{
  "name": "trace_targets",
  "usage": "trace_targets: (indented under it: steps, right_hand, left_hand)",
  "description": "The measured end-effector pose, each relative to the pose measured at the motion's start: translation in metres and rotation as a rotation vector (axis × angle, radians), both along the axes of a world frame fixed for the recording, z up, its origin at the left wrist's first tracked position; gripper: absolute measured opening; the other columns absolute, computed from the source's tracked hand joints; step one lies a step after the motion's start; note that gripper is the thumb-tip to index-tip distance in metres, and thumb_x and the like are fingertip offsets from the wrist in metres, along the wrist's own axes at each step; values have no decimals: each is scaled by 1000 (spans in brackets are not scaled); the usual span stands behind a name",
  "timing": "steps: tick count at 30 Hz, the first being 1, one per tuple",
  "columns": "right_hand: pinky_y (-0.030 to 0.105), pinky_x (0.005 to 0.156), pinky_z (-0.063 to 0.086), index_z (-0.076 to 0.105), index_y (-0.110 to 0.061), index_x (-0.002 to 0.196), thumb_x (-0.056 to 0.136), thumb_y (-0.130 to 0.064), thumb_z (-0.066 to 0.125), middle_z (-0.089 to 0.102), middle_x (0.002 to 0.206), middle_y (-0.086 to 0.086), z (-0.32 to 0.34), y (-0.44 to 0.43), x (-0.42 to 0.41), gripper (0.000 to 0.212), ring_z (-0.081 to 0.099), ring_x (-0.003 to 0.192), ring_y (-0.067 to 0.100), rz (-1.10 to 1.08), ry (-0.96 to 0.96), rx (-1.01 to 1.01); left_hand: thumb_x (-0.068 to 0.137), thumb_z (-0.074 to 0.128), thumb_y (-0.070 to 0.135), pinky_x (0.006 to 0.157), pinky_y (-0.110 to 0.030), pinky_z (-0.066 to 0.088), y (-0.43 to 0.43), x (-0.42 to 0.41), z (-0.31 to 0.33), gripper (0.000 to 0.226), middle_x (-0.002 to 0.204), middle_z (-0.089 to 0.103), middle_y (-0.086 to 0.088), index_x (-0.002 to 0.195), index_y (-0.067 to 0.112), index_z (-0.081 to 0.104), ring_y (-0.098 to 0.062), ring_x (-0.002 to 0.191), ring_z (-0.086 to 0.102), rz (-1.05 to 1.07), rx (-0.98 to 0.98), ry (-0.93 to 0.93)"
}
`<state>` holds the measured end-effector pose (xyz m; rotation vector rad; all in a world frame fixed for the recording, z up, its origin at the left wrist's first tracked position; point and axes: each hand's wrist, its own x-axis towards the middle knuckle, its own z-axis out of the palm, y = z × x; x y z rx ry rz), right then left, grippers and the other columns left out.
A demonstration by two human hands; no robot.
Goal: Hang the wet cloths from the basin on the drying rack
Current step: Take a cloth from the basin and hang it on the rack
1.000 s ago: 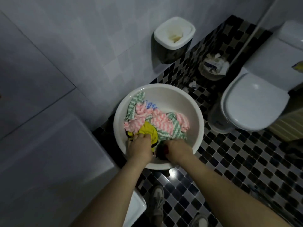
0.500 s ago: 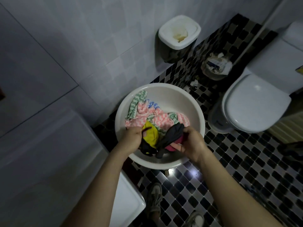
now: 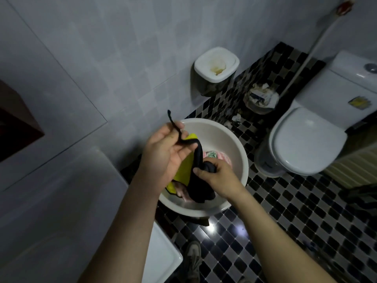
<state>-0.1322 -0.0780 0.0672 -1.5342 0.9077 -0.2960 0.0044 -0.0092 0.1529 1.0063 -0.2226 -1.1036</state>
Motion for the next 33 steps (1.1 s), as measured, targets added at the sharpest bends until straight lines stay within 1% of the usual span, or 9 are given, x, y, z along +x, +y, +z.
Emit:
trace_targets:
  steps: [4,8,12,16,20,25,28,30,33]
  right_hand:
    - [36,69,51,59,9,93,87,-27,69,65,80,17,42,-12,-15,38,64,76,29,-25,-92,220]
    - [45,87,52,61,12,97,93,-16,61,67,94,27,94,-22,-24,28,65,89,35,16,-170,210]
    - [46,89,53,61,13,102,88,-6,66,67,95,26,145,-34,-42,24,66,90,36,95,-125,38]
    - [46,82,55,69,-18,89,77,-21,73,71,87,5,166,-43,-62,12,68,85,22,223,190,-430]
    - [35,71,50,68,-11,82,80,-18,73,70,81,5,165,-32,-83,8,63,74,19,202,364,-545]
    - [36,62,47,76,-11,82,93,-22,59,61,69,24,169,-7,-124,22,54,59,22,-231,12,68]
    - [39,73,51,71,-12,107,94,-49,47,67,86,28,171,13,-139,46,64,72,32,-127,-138,459]
    - [34,70,55,66,-14,116,89,-57,44,66,100,33,169,24,-143,57,67,77,34,-127,-298,574]
    - [25,58,52,78,-21,92,81,-56,45,74,91,14,169,36,-157,49,69,71,24,-343,-530,595]
  left_hand:
    - [95,51,15,75,-33,56,1,11,13,12,74,57,-2,99,13,62,-14,73,63,70,-54,-106]
    - [72,81,33,76,-31,54,4,9,12,33,79,68,1,104,33,69,-13,77,66,-430,257,-720]
    - [83,73,28,88,-44,55,-3,-10,29,4,87,73,2,87,28,74,-16,87,69,-440,258,-871]
    - [83,61,47,84,-48,48,-10,-24,58,30,91,65,-16,87,19,71,-13,85,60,-383,32,-932]
    - [89,58,39,75,-40,47,-17,-52,92,24,85,67,-9,91,17,69,-12,82,60,-437,-143,-939]
    - [88,64,29,78,-27,51,-15,-76,120,10,87,72,5,89,28,74,-9,85,65,-447,-273,-759]
    - [89,62,24,79,-26,53,-14,-92,127,12,89,74,6,93,25,73,-9,86,67,-505,-278,-789]
    - [91,62,16,76,-24,53,-12,-104,128,14,88,75,6,95,22,74,-7,84,67,-570,-278,-833]
    - [84,70,9,74,-22,53,-7,-131,126,16,84,74,7,90,22,76,-5,78,66,-744,-245,-909]
